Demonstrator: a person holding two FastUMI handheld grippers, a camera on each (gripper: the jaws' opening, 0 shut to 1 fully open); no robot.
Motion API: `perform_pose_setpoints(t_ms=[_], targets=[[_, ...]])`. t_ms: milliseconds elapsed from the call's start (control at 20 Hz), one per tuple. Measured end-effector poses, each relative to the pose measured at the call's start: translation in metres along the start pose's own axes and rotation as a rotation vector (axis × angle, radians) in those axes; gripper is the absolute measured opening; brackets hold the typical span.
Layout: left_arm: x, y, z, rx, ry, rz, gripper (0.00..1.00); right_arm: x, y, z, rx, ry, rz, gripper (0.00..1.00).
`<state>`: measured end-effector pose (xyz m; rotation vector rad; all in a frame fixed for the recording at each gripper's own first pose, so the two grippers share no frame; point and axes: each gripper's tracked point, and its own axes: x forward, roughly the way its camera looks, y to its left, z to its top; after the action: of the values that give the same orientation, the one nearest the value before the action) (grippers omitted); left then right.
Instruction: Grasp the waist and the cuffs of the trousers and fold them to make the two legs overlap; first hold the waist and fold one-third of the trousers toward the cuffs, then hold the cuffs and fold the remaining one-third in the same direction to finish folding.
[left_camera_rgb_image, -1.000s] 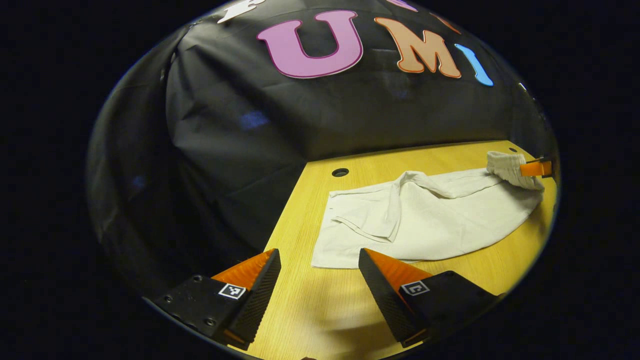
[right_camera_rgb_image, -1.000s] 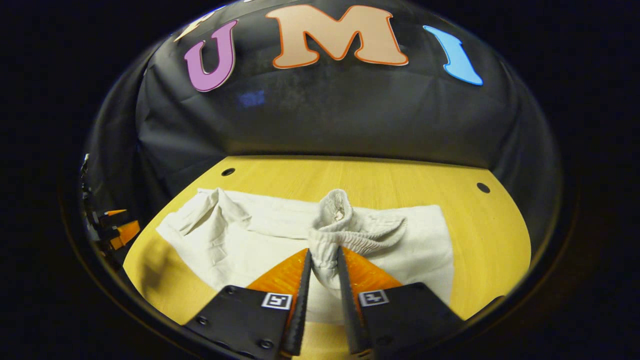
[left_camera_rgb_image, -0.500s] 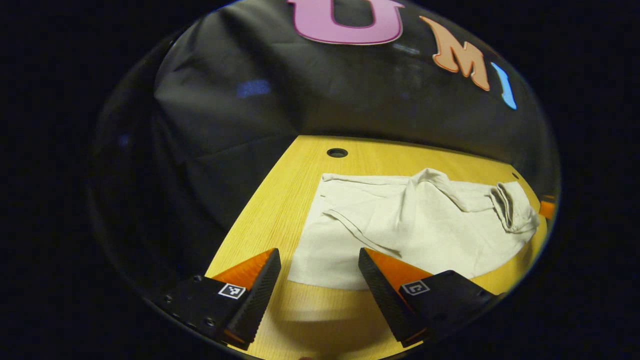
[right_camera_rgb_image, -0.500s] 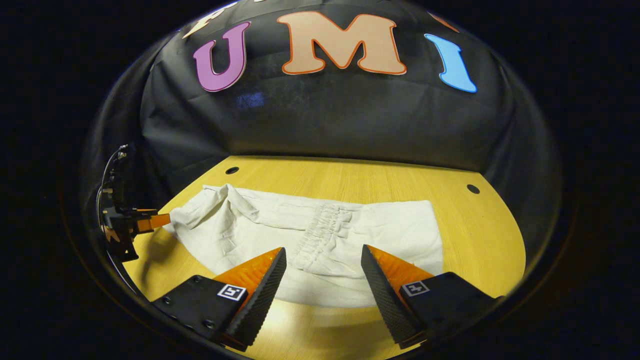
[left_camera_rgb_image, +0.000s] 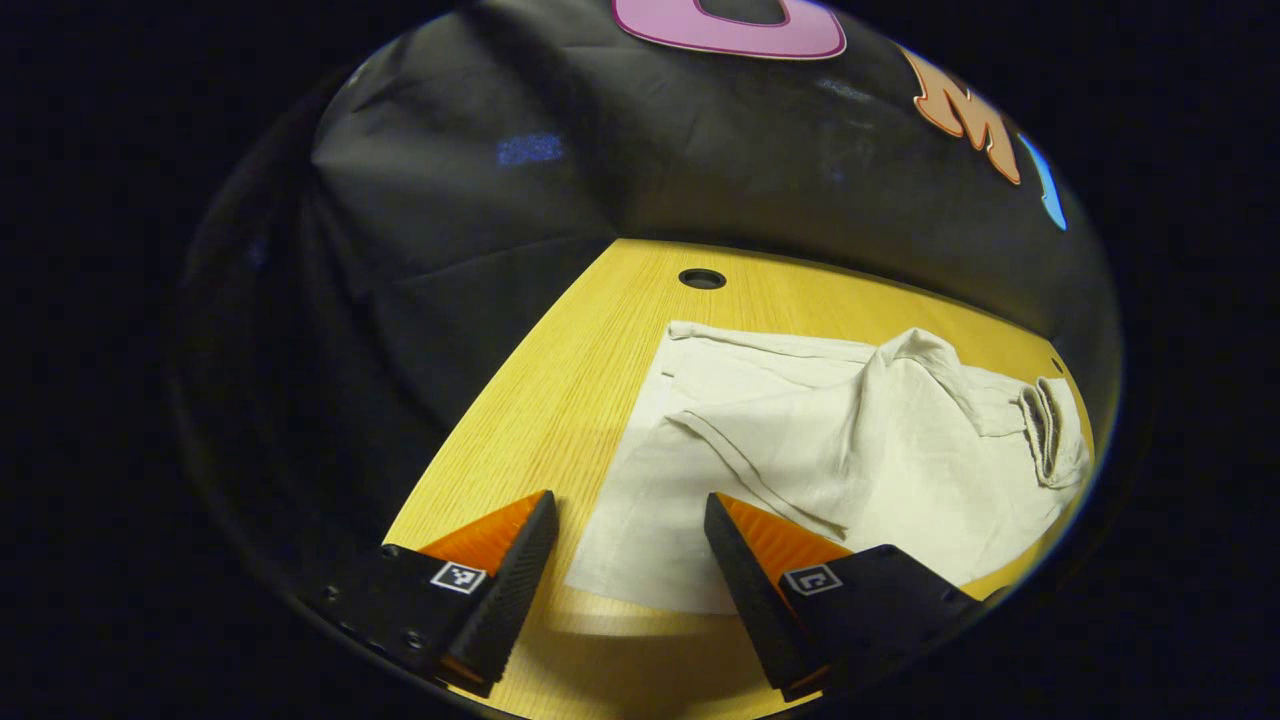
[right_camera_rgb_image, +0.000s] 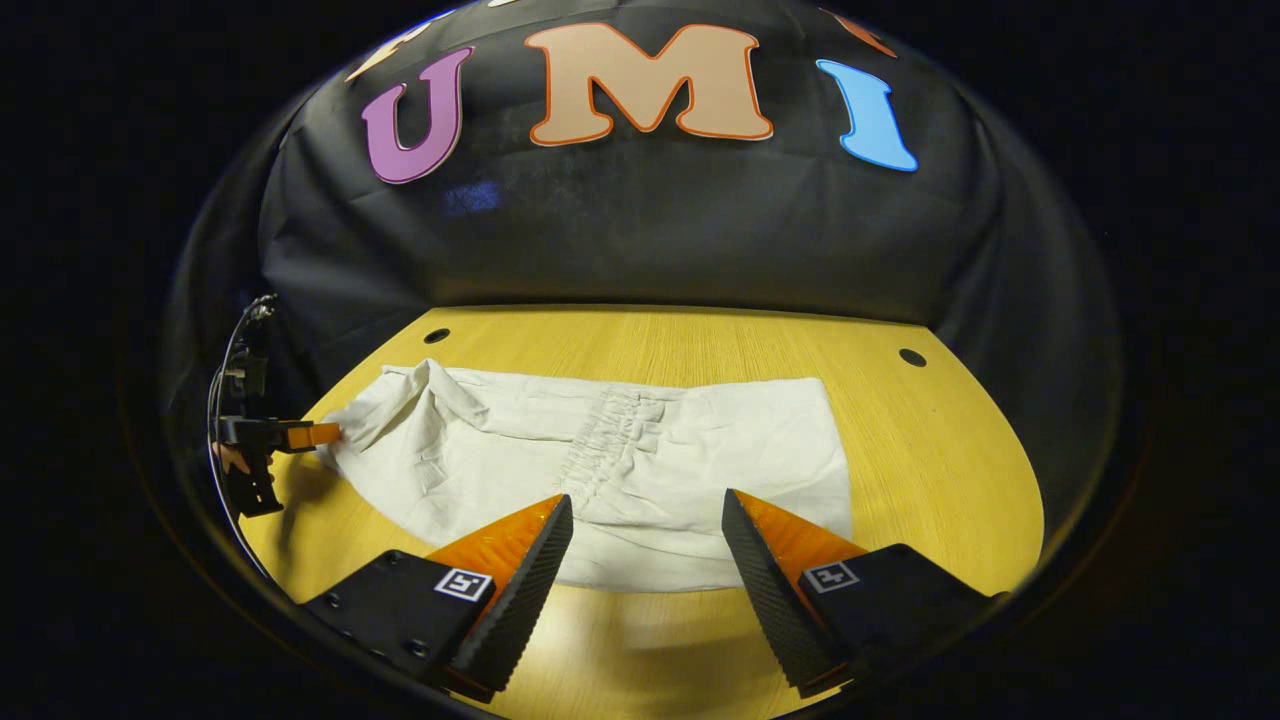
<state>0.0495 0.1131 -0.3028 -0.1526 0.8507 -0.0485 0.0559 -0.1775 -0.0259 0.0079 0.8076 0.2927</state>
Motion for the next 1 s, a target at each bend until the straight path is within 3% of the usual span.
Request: perform_pose_setpoints(t_ms=[50,100,150,250,300,350,400,450,600,650,850,900,950,1000], targets=[[0.001,-0.001,-0.003,0.003,0.004,-0.005,0.87,-0.002,-0.001,-0.001,0.002,0.000,0.001,0.97],[0.001,-0.008,-0.003,0.008,0.007,-0.012,0.73,-0.002,-0.002,-0.004,0.003,0.001,0.001,0.92],[0.003,-0.015,-0.002,0.010,0.008,-0.025,0.66,-0.003,-0.003,-0.007,0.005,0.005,0.001,0.92],[0.001,-0.029,0.001,0.013,0.009,-0.072,0.36,-0.004,-0.007,-0.010,0.016,0.014,0.002,0.92],[0.003,-0.029,0.002,0.021,0.015,-0.069,0.08,-0.004,-0.010,-0.009,0.024,0.014,0.004,0.92],[0.002,-0.030,0.002,0.030,0.025,-0.071,0.03,-0.005,-0.011,-0.007,0.031,0.010,0.006,0.97],[0.001,-0.032,0.001,0.031,0.046,-0.079,0.00,-0.007,-0.014,-0.005,0.035,0.003,0.008,0.92],[-0.002,-0.037,0.004,0.019,0.053,-0.091,0.00,-0.009,-0.017,0.000,0.034,-0.006,0.009,0.97],[-0.012,-0.055,0.026,-0.016,0.003,-0.117,0.00,-0.017,-0.031,0.008,0.033,-0.022,0.010,0.96],[-0.018,-0.064,0.034,-0.024,-0.015,-0.124,0.00,-0.018,-0.036,0.009,0.039,-0.021,0.013,0.92],[-0.045,-0.108,0.065,-0.011,-0.081,-0.171,0.00,-0.024,-0.056,0.010,0.043,-0.025,0.029,0.92],[-0.049,-0.121,0.074,-0.002,-0.099,-0.183,0.00,-0.027,-0.062,0.010,0.043,-0.026,0.035,0.96],[-0.056,-0.134,0.081,0.004,-0.114,-0.198,0.00,-0.028,-0.066,0.009,0.043,-0.026,0.041,0.92],[-0.062,-0.149,0.087,0.007,-0.126,-0.214,0.00,-0.030,-0.072,0.008,0.045,-0.025,0.046,0.96]])
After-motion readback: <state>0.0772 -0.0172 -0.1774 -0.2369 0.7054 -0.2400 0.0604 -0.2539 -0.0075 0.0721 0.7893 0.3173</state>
